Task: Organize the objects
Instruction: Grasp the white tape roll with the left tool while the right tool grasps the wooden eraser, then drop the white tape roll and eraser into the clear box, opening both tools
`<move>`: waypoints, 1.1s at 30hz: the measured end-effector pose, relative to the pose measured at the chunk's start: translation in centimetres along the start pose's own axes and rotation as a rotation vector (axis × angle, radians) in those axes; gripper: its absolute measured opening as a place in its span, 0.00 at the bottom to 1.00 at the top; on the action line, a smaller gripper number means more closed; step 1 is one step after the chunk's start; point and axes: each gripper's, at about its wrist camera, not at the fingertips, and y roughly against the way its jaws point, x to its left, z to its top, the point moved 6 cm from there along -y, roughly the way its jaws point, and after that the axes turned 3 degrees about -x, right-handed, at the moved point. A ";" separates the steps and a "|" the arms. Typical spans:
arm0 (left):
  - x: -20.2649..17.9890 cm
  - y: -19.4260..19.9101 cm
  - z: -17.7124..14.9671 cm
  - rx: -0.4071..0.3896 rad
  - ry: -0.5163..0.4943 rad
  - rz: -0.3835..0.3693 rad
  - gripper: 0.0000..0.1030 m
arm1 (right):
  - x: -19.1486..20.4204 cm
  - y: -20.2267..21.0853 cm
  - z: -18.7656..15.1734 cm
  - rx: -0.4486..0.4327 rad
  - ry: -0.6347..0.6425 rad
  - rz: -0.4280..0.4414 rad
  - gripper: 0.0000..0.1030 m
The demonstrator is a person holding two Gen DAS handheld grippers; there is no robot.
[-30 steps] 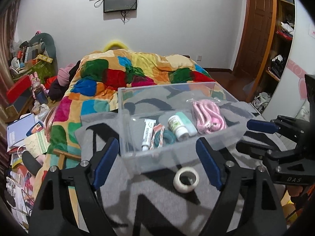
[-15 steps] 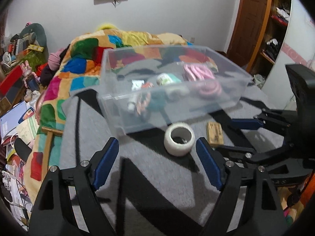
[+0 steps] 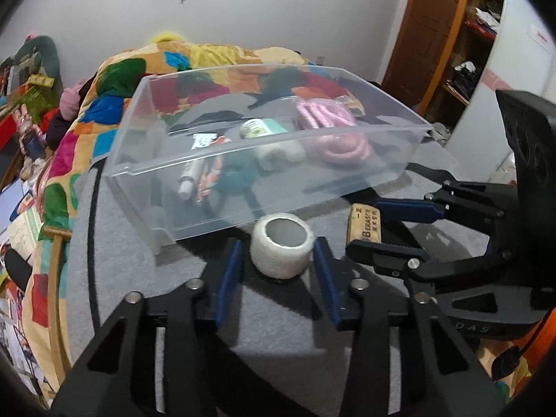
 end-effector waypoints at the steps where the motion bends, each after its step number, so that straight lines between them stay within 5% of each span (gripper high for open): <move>1: -0.2 0.0 0.0 -0.001 -0.013 0.004 0.36 | -0.2 0.3 0.0 -0.007 -0.006 -0.004 0.39; 9: -0.7 -0.5 0.3 0.001 -0.042 0.045 0.35 | -1.9 2.5 -0.7 -0.044 -0.063 -0.013 0.39; 25: -0.1 5.7 5.4 -0.205 -0.015 0.045 0.35 | -4.3 6.3 5.1 -0.205 -0.146 -0.052 0.40; 33: 2.4 2.3 7.5 -0.155 0.071 0.023 0.35 | -5.3 4.0 8.2 -0.197 -0.175 -0.097 0.40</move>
